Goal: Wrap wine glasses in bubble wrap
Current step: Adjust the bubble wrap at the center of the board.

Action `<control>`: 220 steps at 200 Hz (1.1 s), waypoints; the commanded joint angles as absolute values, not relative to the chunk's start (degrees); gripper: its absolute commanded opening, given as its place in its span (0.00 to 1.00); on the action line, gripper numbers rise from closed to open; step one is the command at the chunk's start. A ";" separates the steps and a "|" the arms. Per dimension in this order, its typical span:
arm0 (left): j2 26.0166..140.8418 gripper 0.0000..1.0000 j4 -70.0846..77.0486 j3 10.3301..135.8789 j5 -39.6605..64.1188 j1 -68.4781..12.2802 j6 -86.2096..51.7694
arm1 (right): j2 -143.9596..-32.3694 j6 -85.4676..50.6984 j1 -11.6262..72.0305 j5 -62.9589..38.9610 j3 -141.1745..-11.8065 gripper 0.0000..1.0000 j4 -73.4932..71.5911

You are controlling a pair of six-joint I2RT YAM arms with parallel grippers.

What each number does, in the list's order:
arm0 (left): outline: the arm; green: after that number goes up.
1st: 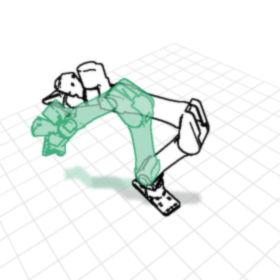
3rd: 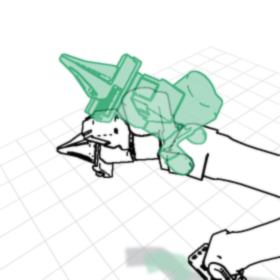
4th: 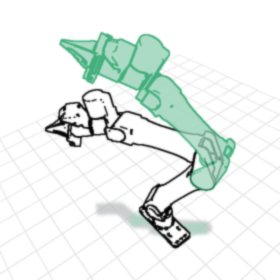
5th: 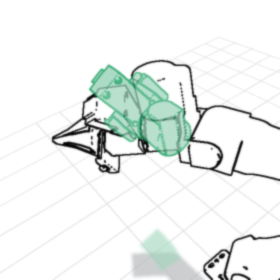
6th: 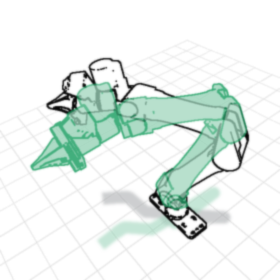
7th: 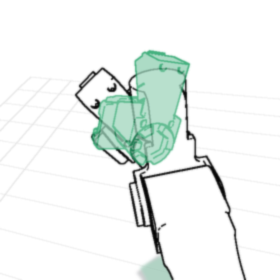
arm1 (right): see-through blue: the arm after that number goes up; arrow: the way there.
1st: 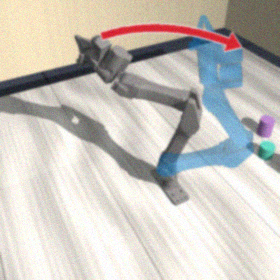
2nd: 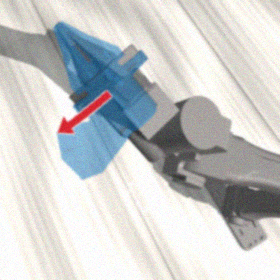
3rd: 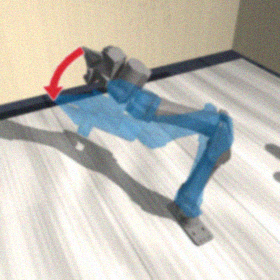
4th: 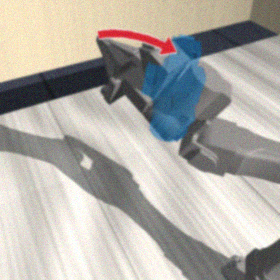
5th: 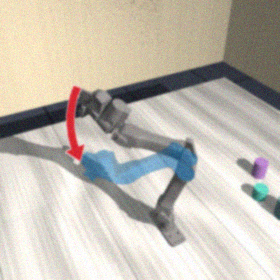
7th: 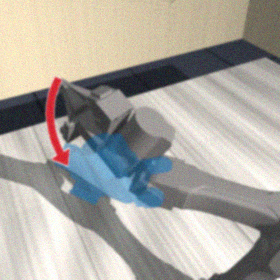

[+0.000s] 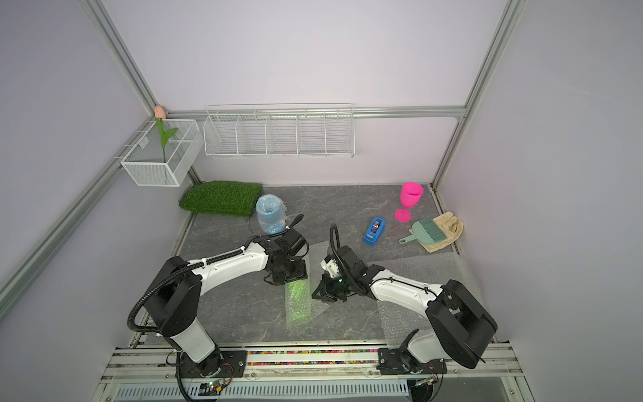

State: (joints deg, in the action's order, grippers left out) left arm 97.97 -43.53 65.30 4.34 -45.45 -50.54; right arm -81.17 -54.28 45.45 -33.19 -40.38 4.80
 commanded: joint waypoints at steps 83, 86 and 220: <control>98.06 0.38 -40.65 62.23 3.82 -45.53 -57.57 | -82.55 -51.87 55.88 -20.59 -47.94 0.41 13.60; 98.05 0.38 -40.69 62.23 3.78 -45.53 -57.65 | -82.25 -51.86 56.12 -20.13 -47.91 0.42 14.05; 96.24 0.40 -39.65 61.27 3.08 -45.48 -61.40 | -82.56 -49.76 65.57 0.36 -53.74 0.58 26.63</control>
State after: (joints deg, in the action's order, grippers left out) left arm 96.64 -40.18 63.24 4.80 -45.45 -58.48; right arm -81.10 -50.35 65.12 -3.86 -52.58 24.32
